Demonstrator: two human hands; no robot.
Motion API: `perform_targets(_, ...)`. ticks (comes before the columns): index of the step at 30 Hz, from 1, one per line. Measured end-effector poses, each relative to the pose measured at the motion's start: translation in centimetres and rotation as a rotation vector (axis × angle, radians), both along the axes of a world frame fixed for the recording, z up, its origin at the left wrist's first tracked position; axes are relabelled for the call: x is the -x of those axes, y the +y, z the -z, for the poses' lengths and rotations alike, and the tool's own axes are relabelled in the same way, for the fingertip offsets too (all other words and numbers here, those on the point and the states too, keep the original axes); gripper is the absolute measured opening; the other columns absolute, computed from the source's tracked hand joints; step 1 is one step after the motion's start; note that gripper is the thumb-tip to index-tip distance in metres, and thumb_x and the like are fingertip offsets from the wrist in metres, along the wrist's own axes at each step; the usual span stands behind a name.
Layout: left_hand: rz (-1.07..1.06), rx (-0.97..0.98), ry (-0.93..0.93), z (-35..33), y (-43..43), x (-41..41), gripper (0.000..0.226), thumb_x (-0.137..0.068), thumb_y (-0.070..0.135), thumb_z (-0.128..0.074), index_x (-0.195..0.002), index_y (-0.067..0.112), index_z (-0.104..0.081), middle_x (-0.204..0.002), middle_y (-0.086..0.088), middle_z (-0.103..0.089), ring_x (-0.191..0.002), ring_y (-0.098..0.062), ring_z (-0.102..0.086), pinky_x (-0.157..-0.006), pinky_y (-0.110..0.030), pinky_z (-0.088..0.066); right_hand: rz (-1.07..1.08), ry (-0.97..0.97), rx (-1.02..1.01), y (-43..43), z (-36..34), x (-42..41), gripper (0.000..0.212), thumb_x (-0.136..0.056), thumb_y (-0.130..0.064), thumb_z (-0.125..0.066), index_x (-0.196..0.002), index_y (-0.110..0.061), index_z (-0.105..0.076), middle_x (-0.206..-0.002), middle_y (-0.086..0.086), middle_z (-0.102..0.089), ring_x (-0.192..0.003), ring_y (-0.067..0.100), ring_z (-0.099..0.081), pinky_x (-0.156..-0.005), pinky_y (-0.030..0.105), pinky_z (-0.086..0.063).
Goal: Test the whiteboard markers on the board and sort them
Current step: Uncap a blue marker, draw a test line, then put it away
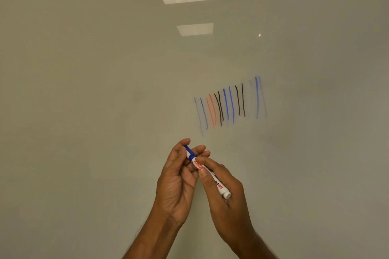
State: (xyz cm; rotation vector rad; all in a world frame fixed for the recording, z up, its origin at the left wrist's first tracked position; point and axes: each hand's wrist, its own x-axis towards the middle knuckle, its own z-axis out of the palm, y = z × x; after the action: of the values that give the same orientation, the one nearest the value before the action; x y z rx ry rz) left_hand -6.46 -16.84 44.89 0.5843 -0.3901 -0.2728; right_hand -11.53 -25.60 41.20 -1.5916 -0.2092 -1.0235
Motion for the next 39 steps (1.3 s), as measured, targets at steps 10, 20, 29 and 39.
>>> perform_targets(10,-0.013,0.038,0.119,2.8,0.4,0.4,0.025,-0.104,0.020,-0.049,-0.119,0.008,-0.064,-0.097,-0.023,-0.071,-0.090,-0.032,-0.074,-0.081,-0.040,-0.063,0.005,0.088,-0.031,1.0,2.2,-0.3,0.036,-0.083,-0.072,-0.052,-0.104,-0.045,-0.062,-0.104,-0.032,-0.065,-0.100,0.000,-0.065,-0.080,0.009,-0.050)
perform_targets(20,-0.270,-0.343,-0.051,9.3,3.2,-0.9,0.032,-0.110,0.021,-0.035,-0.126,0.006,-0.059,-0.111,-0.024,-0.073,-0.104,-0.039,-0.072,-0.093,-0.043,-0.060,0.024,0.275,0.071,0.4,8.8,0.0,0.024,-0.080,-0.043,-0.069,-0.100,-0.031,-0.070,-0.083,-0.018,-0.072,-0.080,0.007,-0.069,-0.063,0.014,-0.053)
perform_targets(29,-0.520,-0.916,-0.284,20.5,8.3,-2.7,0.031,-0.109,0.016,-0.040,-0.127,0.020,-0.065,-0.111,0.003,-0.076,-0.108,-0.013,-0.070,-0.090,-0.021,-0.055,0.159,0.437,0.371,2.1,18.8,-1.8,0.021,-0.093,-0.036,-0.062,-0.110,-0.026,-0.069,-0.095,-0.018,-0.067,-0.087,0.004,-0.063,-0.076,0.013,-0.050)
perform_targets(39,-0.672,-1.624,-0.419,33.9,17.3,-4.3,0.048,-0.108,0.033,-0.033,-0.154,0.021,-0.041,-0.159,0.007,-0.036,-0.151,-0.007,-0.022,-0.124,-0.032,-0.023,0.164,0.657,0.487,5.2,30.8,-4.1,0.011,-0.091,-0.022,-0.068,-0.102,-0.022,-0.069,-0.091,-0.016,-0.061,-0.082,0.010,-0.058,-0.074,0.022,-0.049)
